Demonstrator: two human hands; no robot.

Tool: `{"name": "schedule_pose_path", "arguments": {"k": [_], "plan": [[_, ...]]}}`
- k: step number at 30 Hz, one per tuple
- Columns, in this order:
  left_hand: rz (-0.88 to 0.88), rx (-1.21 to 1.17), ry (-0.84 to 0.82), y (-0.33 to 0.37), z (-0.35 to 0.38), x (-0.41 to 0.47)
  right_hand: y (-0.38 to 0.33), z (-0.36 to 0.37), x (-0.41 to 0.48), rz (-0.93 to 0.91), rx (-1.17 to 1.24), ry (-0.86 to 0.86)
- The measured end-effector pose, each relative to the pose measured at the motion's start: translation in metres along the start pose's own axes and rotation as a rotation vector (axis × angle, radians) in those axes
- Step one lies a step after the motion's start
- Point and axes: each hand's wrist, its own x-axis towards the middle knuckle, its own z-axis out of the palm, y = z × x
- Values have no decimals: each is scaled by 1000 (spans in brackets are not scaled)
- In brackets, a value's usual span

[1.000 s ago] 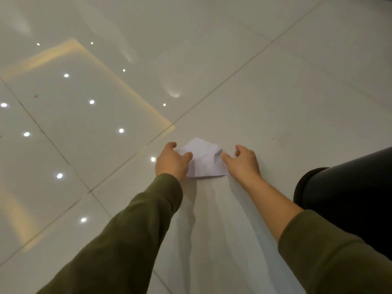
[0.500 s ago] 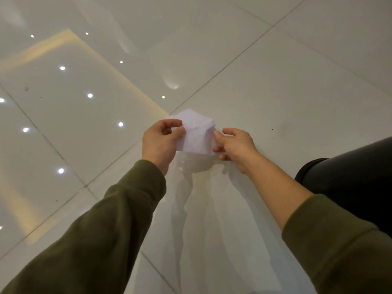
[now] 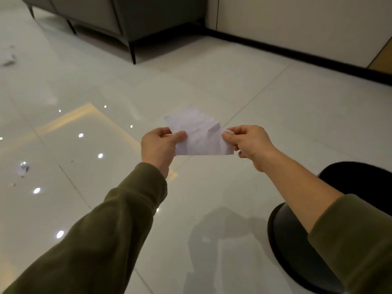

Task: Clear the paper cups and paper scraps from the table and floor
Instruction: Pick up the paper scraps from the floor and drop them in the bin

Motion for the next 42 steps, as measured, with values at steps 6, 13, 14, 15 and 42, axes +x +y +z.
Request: {"name": "schedule_pose_path", "arguments": {"k": [6, 13, 14, 15, 42], "plan": [[72, 168, -174, 51, 65, -51, -49, -107, -51, -66, -223, 17], [5, 160, -418, 40, 157, -127, -7, -233, -115, 67, -293, 184], [-2, 174, -441, 34, 168, -135, 5, -245, -123, 89, -296, 207], [-10, 189, -462, 28, 179, -142, 17, -254, -129, 107, -301, 233], [-74, 761, -473, -27, 135, -134, 48, -154, -94, 128, -309, -105]]}}
